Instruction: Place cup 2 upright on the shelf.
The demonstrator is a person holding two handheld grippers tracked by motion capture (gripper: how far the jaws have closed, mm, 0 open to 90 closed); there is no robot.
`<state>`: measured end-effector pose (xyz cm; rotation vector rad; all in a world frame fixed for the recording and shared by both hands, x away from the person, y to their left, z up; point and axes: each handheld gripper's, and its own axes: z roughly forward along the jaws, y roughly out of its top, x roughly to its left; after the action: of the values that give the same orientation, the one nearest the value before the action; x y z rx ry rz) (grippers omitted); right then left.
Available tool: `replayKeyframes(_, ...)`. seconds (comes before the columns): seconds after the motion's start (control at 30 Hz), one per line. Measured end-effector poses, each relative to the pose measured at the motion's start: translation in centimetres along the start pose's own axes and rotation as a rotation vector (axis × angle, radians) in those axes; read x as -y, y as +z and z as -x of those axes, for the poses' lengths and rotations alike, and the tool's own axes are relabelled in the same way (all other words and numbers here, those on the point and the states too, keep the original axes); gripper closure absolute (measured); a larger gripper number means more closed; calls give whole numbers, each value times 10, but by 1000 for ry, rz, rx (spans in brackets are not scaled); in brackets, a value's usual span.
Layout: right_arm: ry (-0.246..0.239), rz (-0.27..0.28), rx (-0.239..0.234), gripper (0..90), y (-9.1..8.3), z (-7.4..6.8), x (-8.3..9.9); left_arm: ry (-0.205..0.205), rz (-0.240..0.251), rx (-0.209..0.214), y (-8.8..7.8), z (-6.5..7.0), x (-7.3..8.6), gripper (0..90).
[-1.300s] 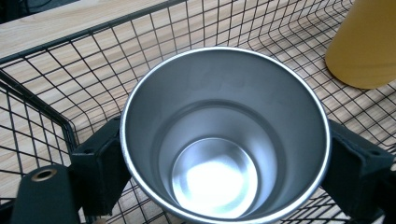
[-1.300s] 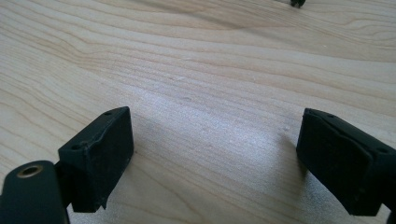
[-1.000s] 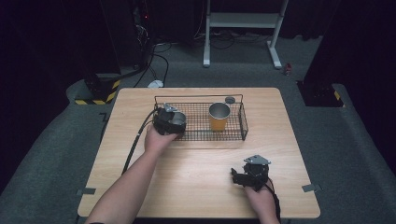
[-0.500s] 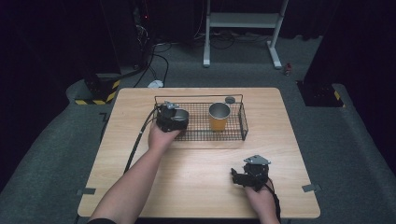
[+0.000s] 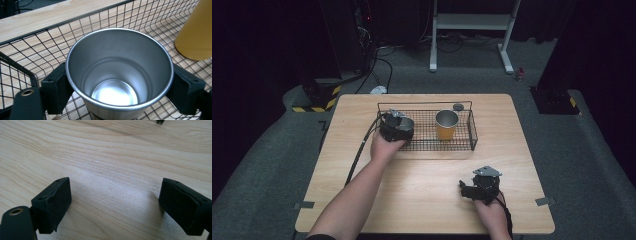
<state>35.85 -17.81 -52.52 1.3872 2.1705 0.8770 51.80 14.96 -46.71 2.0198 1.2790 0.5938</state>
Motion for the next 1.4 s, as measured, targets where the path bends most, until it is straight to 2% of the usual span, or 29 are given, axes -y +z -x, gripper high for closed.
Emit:
replayKeyframes(0.2,0,0,0,111,0,0,0,5,-14,11,0,-1,2,152)
replayKeyframes(0.37,0,0,0,111,0,0,0,-8,-28,13,1,-3,4,124)
replayKeyframes(0.5,1,1,0,111,0,0,0,-10,-15,13,-1,-3,4,93)
replayKeyframes(0.63,0,0,0,111,0,0,0,-19,6,11,-4,-3,2,6)
replayKeyframes(0.87,0,0,0,111,0,0,0,-22,26,5,-10,-5,0,5)
replayKeyframes(1.03,0,0,0,111,0,0,0,-40,43,14,-16,-6,-3,5)
replayKeyframes(1.4,0,0,0,110,0,0,0,-31,61,36,-35,-7,-5,6)
